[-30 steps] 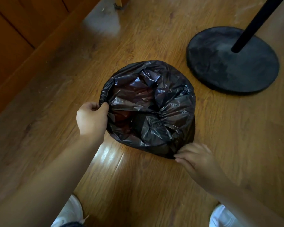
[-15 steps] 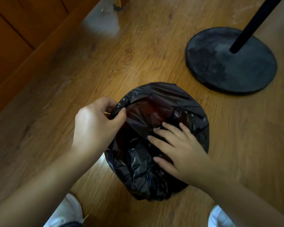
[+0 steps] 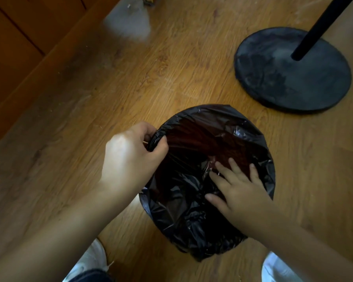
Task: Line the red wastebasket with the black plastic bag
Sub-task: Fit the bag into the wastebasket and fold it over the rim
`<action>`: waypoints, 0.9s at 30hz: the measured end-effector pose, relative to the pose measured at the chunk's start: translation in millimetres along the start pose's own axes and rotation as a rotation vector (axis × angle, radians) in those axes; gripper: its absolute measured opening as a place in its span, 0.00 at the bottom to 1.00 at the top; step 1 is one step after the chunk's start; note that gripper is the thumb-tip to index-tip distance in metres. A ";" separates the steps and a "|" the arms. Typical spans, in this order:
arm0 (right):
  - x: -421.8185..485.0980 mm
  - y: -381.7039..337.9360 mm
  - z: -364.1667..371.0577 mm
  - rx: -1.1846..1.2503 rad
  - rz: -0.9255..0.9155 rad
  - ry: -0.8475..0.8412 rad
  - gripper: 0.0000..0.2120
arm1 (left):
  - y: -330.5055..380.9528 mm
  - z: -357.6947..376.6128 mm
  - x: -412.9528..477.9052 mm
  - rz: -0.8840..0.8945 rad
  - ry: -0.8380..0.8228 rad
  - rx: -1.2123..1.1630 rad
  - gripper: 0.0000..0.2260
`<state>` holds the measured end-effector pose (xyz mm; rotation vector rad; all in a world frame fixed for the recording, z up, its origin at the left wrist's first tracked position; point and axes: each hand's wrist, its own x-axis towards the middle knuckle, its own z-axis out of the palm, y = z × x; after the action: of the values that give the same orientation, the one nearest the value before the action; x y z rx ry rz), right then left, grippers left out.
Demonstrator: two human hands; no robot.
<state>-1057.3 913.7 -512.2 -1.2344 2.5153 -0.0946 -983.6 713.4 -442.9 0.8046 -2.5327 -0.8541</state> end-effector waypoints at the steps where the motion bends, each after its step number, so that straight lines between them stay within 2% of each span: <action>1: -2.3 -1.8 -4.5 0.071 0.025 0.029 0.33 | -1.3 2.4 -0.6 -0.018 0.005 -0.014 0.06; 5: 13.1 -16.5 -3.5 0.279 0.071 -0.055 0.35 | -0.4 14.6 -4.6 -0.063 0.006 -0.087 0.06; 11: 49.1 -37.1 36.2 0.394 0.159 -0.222 0.31 | 8.7 28.1 -15.3 -0.089 -0.023 -0.241 0.06; 15: 50.5 -34.7 39.1 0.366 0.171 -0.304 0.31 | 5.9 30.2 -22.1 -0.121 -0.042 -0.281 0.06; 20: 23.6 -22.7 27.5 0.284 0.081 -0.254 0.38 | -2.2 31.7 -17.3 -0.164 0.025 -0.295 0.04; 22: 14.3 -17.3 28.4 0.228 0.080 -0.266 0.38 | -3.8 31.8 -14.8 -0.166 0.048 -0.293 0.04; 27: 27.8 -20.8 48.6 0.179 0.144 -0.437 0.39 | 0.7 35.1 -15.5 -0.135 0.034 -0.293 0.05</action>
<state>-1041.5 883.3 -561.2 -0.8875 2.1527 -0.0121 -988.7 738.8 -471.2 0.8904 -2.2699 -1.2092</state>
